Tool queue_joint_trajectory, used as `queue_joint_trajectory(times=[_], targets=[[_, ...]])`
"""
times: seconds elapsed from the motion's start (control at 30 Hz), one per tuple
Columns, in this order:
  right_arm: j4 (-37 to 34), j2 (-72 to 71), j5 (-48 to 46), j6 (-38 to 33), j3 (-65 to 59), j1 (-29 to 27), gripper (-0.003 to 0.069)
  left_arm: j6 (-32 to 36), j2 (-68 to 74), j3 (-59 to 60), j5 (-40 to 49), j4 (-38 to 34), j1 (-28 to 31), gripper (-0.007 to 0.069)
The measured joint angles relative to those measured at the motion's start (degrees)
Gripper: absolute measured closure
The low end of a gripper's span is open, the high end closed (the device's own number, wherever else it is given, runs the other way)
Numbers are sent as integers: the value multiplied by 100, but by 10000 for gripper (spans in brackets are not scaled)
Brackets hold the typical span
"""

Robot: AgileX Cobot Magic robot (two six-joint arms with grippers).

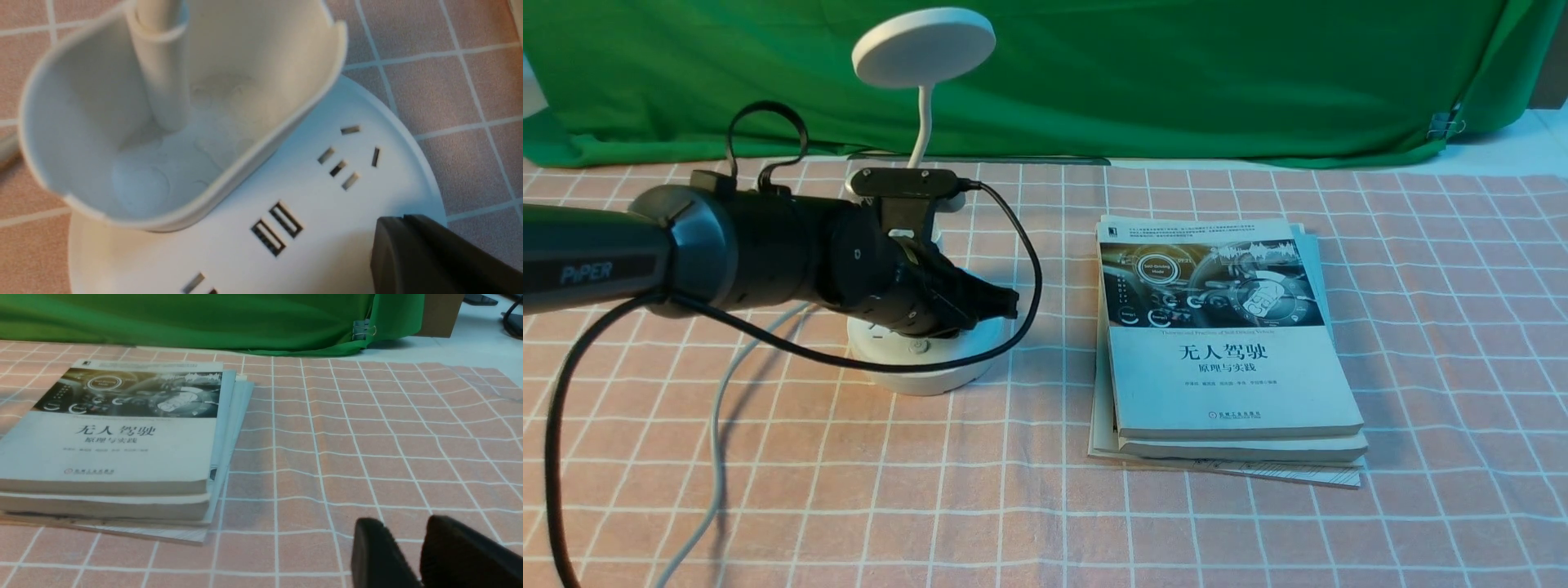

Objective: Turn on the table lamp on the pink coffee tablecloth with your hand.
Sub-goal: 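Press the power button on the lamp base to turn the lamp on with the left gripper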

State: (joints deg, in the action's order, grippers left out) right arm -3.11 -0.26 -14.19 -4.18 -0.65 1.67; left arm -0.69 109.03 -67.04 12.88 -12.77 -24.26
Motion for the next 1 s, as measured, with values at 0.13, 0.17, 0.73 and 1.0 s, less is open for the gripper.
queue_joint_trajectory(times=[0.13, 0.17, 0.73, 1.0], targets=[[0, 0, 0, -2, 0, 0, 421, -44, 43, 0, 85, -130, 0, 603], [0, 0, 0, -2, 0, 0, 421, -44, 58, -7, 113, -174, 0, 603], [0, 0, 0, -1, 0, 0, 421, -109, 347, -161, 239, -208, 0, 603], [0, 0, 0, -1, 0, 0, 421, -167, 457, -237, 255, -211, 0, 603]])
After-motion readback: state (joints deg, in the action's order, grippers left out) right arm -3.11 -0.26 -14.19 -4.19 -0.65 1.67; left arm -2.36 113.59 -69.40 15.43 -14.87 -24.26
